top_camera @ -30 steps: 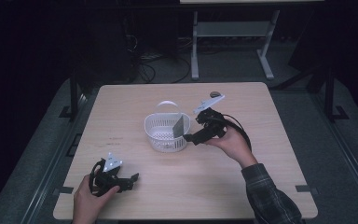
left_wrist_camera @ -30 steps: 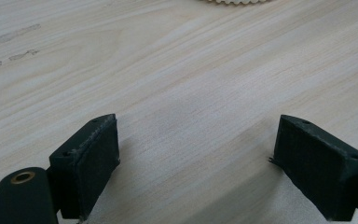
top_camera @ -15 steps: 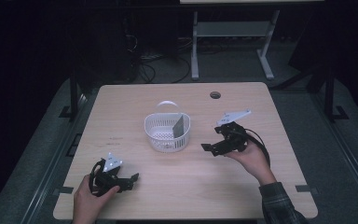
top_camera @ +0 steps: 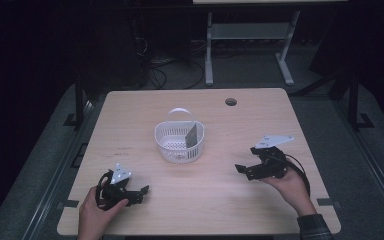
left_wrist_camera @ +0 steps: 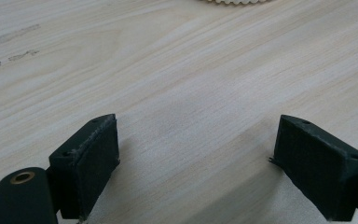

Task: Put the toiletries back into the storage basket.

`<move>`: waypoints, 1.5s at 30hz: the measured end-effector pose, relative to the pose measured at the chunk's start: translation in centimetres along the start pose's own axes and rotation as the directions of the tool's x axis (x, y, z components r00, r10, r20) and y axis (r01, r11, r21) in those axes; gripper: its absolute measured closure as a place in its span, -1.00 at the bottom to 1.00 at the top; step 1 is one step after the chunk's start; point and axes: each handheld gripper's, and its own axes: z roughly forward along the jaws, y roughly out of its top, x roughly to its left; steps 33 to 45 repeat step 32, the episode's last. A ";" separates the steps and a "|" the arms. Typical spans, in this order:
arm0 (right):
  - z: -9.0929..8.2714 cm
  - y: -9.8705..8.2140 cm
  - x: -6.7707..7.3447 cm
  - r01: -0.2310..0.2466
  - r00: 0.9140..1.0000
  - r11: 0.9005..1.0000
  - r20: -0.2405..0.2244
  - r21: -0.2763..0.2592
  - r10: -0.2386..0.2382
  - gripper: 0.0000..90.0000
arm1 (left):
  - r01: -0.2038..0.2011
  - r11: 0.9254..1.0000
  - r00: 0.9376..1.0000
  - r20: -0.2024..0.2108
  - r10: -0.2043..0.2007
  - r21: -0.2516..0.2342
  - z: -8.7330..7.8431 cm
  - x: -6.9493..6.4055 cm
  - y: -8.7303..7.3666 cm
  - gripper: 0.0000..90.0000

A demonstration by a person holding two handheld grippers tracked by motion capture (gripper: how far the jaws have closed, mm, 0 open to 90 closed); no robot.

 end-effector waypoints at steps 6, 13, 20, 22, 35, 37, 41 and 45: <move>-0.6 -2.7 -0.3 -0.035 0.999 0.999 0.019 0.002 0.035 -0.74 | -0.002 1.000 1.000 -0.001 0.002 0.002 0.0 0.0 0.0 -0.71; -1.4 -5.4 -0.9 -0.082 0.995 0.997 0.056 0.009 0.081 -0.77 | -0.002 1.000 1.000 -0.001 0.002 0.002 0.0 0.0 0.0 -0.71; -1.1 -7.7 -0.9 -0.092 0.990 0.993 0.109 0.072 0.084 -0.80 | -0.002 1.000 1.000 -0.001 0.002 0.002 0.0 0.0 0.0 -0.71; -1.0 -8.1 -0.9 -0.088 0.990 0.992 0.120 0.091 0.077 -0.80 | -0.002 1.000 1.000 -0.001 0.002 0.002 0.0 0.0 0.0 -0.71; -0.8 -8.9 -1.3 -0.099 0.988 0.987 0.134 0.127 0.082 -0.80 | -0.001 1.000 1.000 -0.002 0.001 0.002 0.0 0.0 0.0 -0.71; -0.8 -8.9 -1.3 -0.099 0.988 0.987 0.134 0.127 0.082 -0.80 | -0.001 1.000 1.000 -0.002 0.001 0.002 0.0 0.0 0.0 -0.71; -0.8 -8.9 -1.3 -0.099 0.988 0.987 0.134 0.127 0.082 -0.80 | -0.001 1.000 1.000 -0.002 0.001 0.002 0.0 0.0 0.0 -0.71; -0.8 -8.9 -1.3 -0.099 0.988 0.987 0.134 0.127 0.082 -0.80 | -0.001 1.000 1.000 -0.002 0.001 0.002 0.0 0.0 0.0 -0.71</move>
